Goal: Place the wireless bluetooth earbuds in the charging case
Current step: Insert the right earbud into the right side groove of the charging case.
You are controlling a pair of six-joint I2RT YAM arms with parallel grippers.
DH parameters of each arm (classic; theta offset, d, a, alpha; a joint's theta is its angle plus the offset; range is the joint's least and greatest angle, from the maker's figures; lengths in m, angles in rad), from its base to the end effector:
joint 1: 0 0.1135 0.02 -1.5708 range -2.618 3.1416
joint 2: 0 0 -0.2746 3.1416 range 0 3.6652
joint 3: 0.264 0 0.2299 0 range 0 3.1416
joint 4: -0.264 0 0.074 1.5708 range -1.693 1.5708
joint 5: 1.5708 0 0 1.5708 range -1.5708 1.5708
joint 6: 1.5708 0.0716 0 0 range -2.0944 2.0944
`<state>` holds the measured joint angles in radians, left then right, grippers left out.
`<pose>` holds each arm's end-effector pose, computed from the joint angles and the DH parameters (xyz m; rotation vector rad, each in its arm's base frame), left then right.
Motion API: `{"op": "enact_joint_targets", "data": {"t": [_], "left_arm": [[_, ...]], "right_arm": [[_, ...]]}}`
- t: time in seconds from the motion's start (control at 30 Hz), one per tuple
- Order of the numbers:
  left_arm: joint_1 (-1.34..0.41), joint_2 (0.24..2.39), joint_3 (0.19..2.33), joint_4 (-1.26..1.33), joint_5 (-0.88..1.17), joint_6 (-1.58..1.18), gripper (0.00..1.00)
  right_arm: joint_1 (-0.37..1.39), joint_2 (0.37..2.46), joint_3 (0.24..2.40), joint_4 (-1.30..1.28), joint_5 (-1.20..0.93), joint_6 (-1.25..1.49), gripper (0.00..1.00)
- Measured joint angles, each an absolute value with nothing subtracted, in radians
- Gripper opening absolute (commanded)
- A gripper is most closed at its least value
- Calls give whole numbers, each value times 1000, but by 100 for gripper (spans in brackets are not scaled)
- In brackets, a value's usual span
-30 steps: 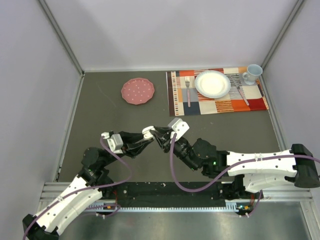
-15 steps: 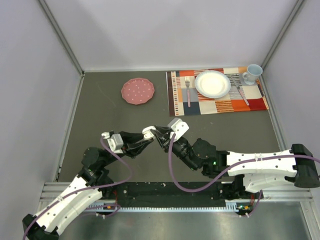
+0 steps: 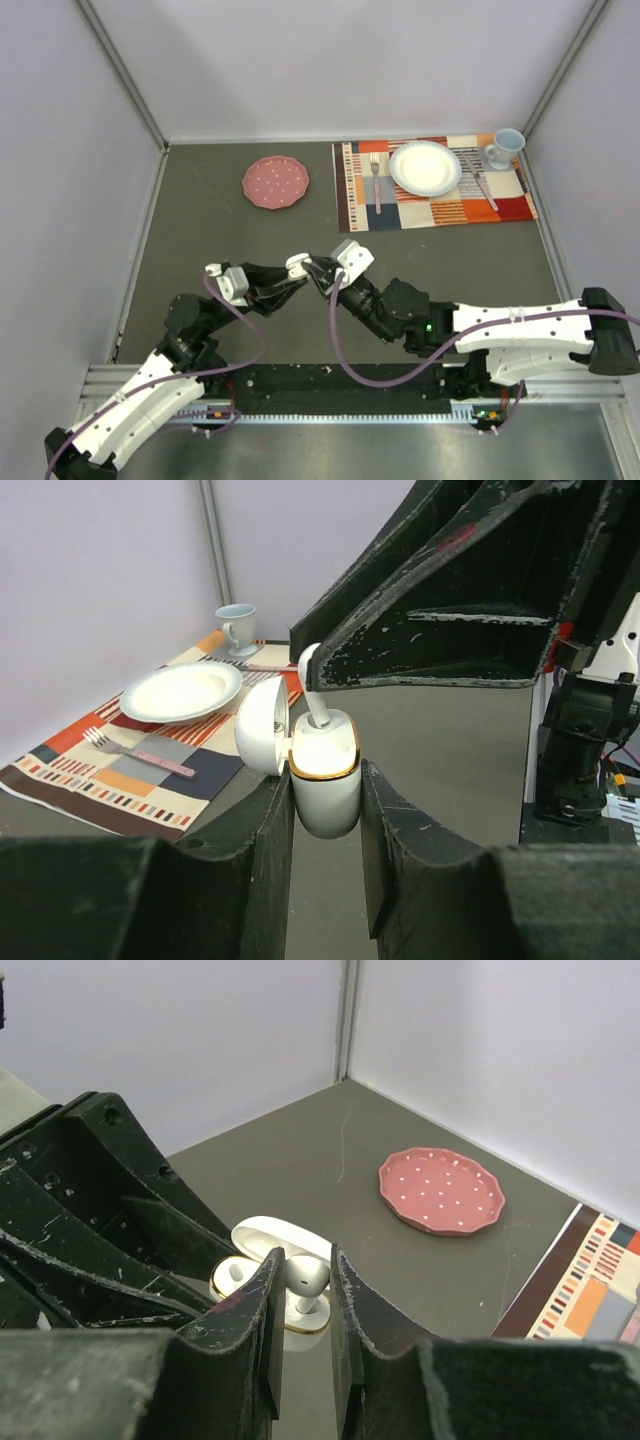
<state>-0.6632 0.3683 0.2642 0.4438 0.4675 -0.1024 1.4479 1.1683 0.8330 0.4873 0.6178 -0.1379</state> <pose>0.0753 -0.0998 0.2949 0.7550 1.0914 -0.9420 0.0746 0.2654 0.3698 -0.6256 1.3393 0.6325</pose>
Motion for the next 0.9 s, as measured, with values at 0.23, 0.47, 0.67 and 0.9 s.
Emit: {"op": "enact_joint_targets", "data": {"t": [0.23,0.47,0.67,0.9], "left_arm": [[-665,368,264,417,451,-103,0],[-666,362,264,389,442,-102,0],[-666,353,264,384,440,-101,0],[-666,337,269,380,450,-86,0]], "right_arm": [[1485,1194,833,495,669,-210,0],[1504,1225,833,528,729,-260,0],[1510,1241,849,536,759,-270,0],[1510,1245,867,530,789,-278,0]]}}
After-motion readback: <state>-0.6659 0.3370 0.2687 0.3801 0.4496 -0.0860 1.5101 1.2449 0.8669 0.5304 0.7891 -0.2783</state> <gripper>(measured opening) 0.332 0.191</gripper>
